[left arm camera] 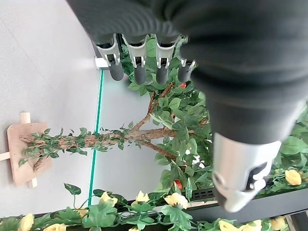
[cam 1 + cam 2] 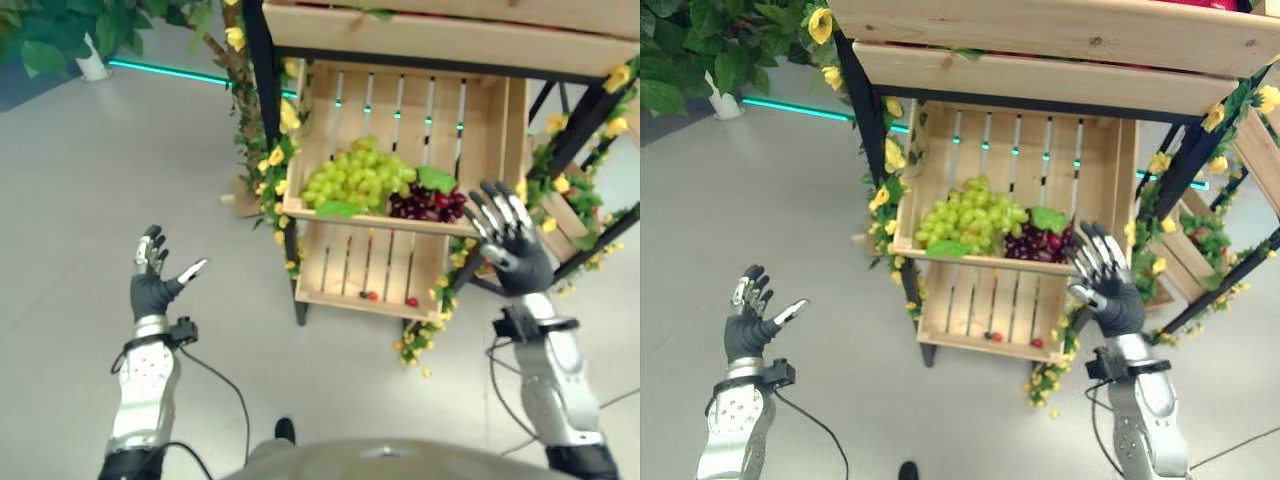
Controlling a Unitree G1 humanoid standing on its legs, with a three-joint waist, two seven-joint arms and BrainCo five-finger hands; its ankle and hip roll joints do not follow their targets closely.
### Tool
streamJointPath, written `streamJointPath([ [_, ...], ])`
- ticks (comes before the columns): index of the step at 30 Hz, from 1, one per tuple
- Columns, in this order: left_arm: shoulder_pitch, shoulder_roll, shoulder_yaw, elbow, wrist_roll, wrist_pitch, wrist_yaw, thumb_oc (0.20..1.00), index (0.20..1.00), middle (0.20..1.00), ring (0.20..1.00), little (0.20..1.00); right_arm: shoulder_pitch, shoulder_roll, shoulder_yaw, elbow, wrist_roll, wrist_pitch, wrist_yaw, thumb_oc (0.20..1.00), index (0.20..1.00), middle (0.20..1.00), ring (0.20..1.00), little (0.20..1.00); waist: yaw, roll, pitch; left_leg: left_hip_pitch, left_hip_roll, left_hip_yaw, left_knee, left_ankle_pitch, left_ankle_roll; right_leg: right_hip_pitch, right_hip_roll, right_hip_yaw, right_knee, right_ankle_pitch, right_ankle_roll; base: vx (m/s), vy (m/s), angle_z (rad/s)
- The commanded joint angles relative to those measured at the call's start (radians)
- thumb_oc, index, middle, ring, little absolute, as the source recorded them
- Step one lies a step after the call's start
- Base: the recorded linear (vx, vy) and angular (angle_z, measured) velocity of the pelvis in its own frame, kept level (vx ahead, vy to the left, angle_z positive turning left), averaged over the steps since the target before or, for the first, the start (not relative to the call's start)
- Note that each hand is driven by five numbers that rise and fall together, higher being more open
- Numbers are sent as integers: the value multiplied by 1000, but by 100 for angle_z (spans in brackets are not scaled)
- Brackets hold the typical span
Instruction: Pick up the fruits from the basket on one side to the basket on the other side
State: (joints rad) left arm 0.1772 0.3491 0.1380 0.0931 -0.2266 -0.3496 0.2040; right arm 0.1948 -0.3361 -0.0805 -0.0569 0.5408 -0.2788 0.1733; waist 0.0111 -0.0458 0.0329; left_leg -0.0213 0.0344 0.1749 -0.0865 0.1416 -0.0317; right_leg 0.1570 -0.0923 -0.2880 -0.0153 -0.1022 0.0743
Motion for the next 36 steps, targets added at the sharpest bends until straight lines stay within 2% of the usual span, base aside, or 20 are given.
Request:
streamJointPath([
  [1, -35, 31, 36, 2, 24, -78, 8, 1000, 1000, 1000, 1000, 1000, -14, -4, -23, 42, -100, -64, -69, 1000, 1000, 1000, 1000, 1000, -22, 5, -8, 58, -8, 6, 44, -139, -16, -72, 20, -16, 29, 23, 30, 0, 0, 0],
  [5, -39, 24, 17, 57, 21, -69, -7, 1000, 1000, 1000, 1000, 1000, -1, -17, 8, 277, -220, -58, -120, 1000, 1000, 1000, 1000, 1000, -26, 9, 0, 62, -6, 8, 41, -139, -16, -72, 20, -14, 30, 20, 29, 0, 0, 0],
  [8, -39, 24, 11, 90, 29, -67, -7, 1000, 1000, 1000, 1000, 1000, -2, -28, 19, 353, -267, -55, -145, 1000, 1000, 1000, 1000, 1000, -29, 10, 3, 65, -6, 7, 41, -140, -17, -71, 20, -13, 30, 18, 30, 0, 0, 0],
  [9, -42, 25, -1, 140, 33, -61, -10, 1000, 1000, 1000, 1000, 1000, -4, -35, 45, 464, -314, -46, -161, 1000, 1000, 1000, 1000, 1000, -30, 10, 7, 67, -5, 7, 41, -141, -17, -70, 21, -12, 32, 17, 30, 0, 0, 0],
  [11, -45, 28, -7, 171, 38, -59, -10, 1000, 1000, 1000, 1000, 1000, -9, -42, 57, 498, -347, -44, -176, 1000, 1000, 1000, 1000, 1000, -30, 10, 9, 68, -5, 7, 41, -141, -17, -69, 22, -10, 31, 16, 30, 0, 0, 0],
  [13, -44, 29, -23, 249, 35, -50, -18, 1000, 1000, 1000, 1000, 1000, -22, -41, 86, 658, -365, -26, -196, 1000, 1000, 1000, 1000, 1000, -30, 10, 13, 66, -5, 8, 46, -142, -17, -69, 23, -7, 32, 15, 30, 0, 0, 0],
  [21, -36, 18, -69, 452, 21, -10, -63, 1000, 1000, 1000, 1000, 1000, -42, -27, 129, 935, -407, 14, -213, 1000, 1000, 1000, 1000, 1000, -28, 9, 18, 65, -4, 8, 54, -146, -15, -70, 25, -3, 36, 11, 28, 0, 0, 0],
  [22, -35, 1, -80, 551, 8, 7, -81, 1000, 1000, 1000, 1000, 1000, -49, -16, 132, 1032, -413, 28, -218, 1000, 1000, 1000, 1000, 1000, -28, 9, 18, 65, -4, 7, 55, -147, -14, -69, 25, -2, 36, 10, 27, 0, 0, 0],
  [25, -40, -13, -89, 650, -6, 26, -100, 1000, 1000, 1000, 1000, 1000, -66, -10, 132, 1101, -416, 43, -228, 1000, 1000, 1000, 1000, 1000, -28, 10, 19, 65, -5, 7, 56, -149, -13, -70, 25, -1, 36, 9, 26, 0, 0, 0],
  [28, -62, -34, -115, 876, 53, 70, -111, 1000, 1000, 1000, 1000, 1000, -91, 8, 132, 1202, -399, 66, -226, 1000, 1000, 1000, 1000, 1000, -29, 12, 19, 67, -6, 8, 55, -151, -11, -69, 28, 2, 35, 8, 24, 0, 0, 0],
  [29, -69, -55, -119, 1043, 94, 115, -139, 1000, 1000, 1000, 1000, 1000, -101, 16, 126, 1254, -390, 78, -222, 1000, 1000, 1000, 1000, 1000, -30, 14, 16, 70, -7, 10, 54, -153, -8, -68, 29, 4, 34, 8, 24, 0, 0, 0],
  [30, -70, -55, -119, 1045, 94, 115, -139, 1000, 1000, 1000, 1000, 1000, -102, 16, 125, 1254, -390, 78, -222, 1000, 1000, 1000, 1000, 1000, -30, 14, 16, 70, -7, 10, 54, -153, -8, -68, 29, 4, 34, 8, 24, 0, 0, 0],
  [32, -65, -75, -88, 1198, 110, 170, -177, 1000, 1000, 1000, 1000, 1000, -112, 24, 134, 1268, -388, 88, -207, 1000, 1000, 1000, 1000, 1000, -33, 16, 9, 77, -7, 15, 50, -156, -7, -66, 30, 13, 31, 7, 22, 0, 0, 0],
  [36, -66, -85, -81, 1235, 124, 188, -203, 1000, 1000, 1000, 1000, 1000, -123, 27, 147, 1277, -399, 101, -201, 1000, 1000, 1000, 1000, 1000, -30, 17, 3, 83, -8, 16, 48, -159, -5, -61, 32, 19, 30, 5, 20, 0, 0, 0],
])
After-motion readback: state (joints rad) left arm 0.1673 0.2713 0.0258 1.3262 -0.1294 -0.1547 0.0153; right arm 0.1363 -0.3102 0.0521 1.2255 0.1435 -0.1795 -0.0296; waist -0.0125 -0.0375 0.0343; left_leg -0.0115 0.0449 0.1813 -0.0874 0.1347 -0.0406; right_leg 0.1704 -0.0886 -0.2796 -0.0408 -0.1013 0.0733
